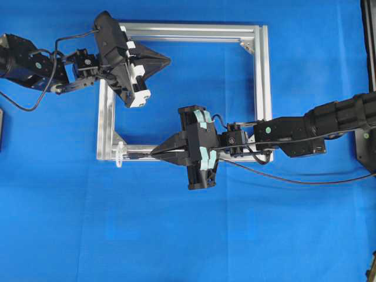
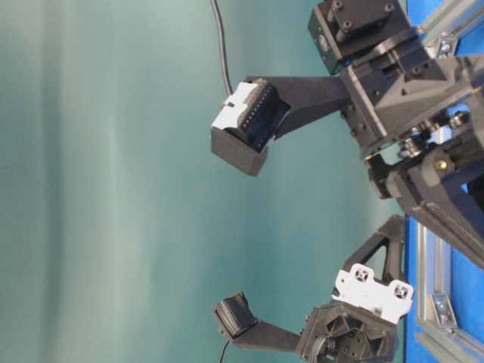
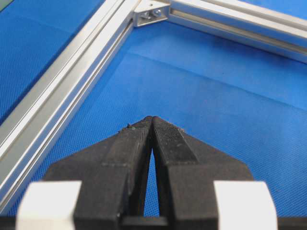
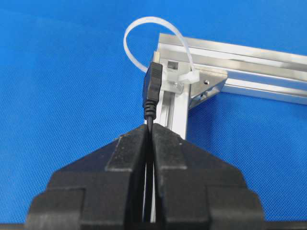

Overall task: Insert the wire through the string loop located on the left side.
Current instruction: 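Push the USB plug leftward through the white zip-tie loop with the right gripper, then move the left gripper down and open it beside the protruding plug, then close the left gripper on the plug end past the loop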

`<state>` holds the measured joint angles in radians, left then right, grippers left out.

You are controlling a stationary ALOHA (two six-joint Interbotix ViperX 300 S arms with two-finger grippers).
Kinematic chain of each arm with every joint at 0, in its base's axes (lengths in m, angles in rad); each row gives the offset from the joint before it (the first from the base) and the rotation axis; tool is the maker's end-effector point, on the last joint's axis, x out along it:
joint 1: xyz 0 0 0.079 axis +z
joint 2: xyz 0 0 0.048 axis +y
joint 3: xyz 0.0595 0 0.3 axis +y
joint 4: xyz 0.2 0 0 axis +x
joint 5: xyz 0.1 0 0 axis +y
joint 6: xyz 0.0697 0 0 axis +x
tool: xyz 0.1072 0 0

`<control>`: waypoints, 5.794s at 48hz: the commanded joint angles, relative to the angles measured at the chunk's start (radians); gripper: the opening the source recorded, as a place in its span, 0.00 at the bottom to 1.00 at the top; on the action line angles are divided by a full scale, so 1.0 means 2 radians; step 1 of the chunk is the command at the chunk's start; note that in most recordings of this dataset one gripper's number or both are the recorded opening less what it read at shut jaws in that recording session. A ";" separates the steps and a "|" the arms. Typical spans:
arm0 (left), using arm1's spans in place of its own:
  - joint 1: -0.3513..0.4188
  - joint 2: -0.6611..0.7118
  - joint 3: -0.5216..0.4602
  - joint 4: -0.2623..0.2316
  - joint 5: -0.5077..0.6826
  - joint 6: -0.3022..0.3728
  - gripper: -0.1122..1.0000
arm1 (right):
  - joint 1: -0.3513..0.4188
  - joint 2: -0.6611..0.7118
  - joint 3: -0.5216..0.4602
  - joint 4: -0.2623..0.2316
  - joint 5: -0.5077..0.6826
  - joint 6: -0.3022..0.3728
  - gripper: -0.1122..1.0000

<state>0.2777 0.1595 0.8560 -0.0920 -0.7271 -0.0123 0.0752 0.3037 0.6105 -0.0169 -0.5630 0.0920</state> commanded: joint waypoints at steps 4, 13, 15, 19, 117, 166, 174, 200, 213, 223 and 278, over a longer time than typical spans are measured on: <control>-0.002 -0.018 -0.004 0.001 -0.002 -0.001 0.10 | -0.002 -0.009 -0.008 0.000 -0.002 0.001 0.10; -0.001 -0.018 -0.003 0.001 -0.002 -0.001 0.10 | -0.002 -0.009 -0.008 0.000 -0.002 0.001 0.10; -0.001 -0.018 -0.004 0.001 -0.002 -0.001 0.10 | -0.002 -0.009 -0.009 0.001 -0.002 0.001 0.10; -0.002 -0.018 -0.004 0.001 -0.002 0.000 0.10 | -0.002 -0.009 -0.009 0.001 -0.002 0.001 0.10; -0.001 -0.033 0.029 0.001 -0.020 -0.001 0.10 | -0.002 0.061 -0.115 0.001 0.008 0.001 0.10; 0.005 -0.204 0.239 0.001 -0.035 0.000 0.10 | -0.002 0.061 -0.114 0.000 0.012 0.001 0.10; 0.004 -0.210 0.242 0.002 -0.028 -0.001 0.10 | -0.002 0.061 -0.114 0.001 0.011 0.001 0.10; -0.123 -0.233 0.255 0.002 -0.013 -0.030 0.10 | -0.003 0.061 -0.113 0.001 0.012 0.000 0.10; -0.222 -0.266 0.246 0.002 -0.013 -0.030 0.10 | -0.003 0.061 -0.112 0.000 0.012 0.000 0.10; -0.256 -0.261 0.233 0.002 -0.012 -0.029 0.10 | -0.002 0.061 -0.112 0.001 0.012 0.000 0.10; -0.258 -0.188 0.208 0.008 0.027 -0.029 0.88 | -0.002 0.061 -0.110 0.001 0.012 0.001 0.10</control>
<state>-0.2362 -0.2485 1.3008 -0.0767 -0.6688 -0.0690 0.0721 0.4495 0.3973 -0.0169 -0.5354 0.0920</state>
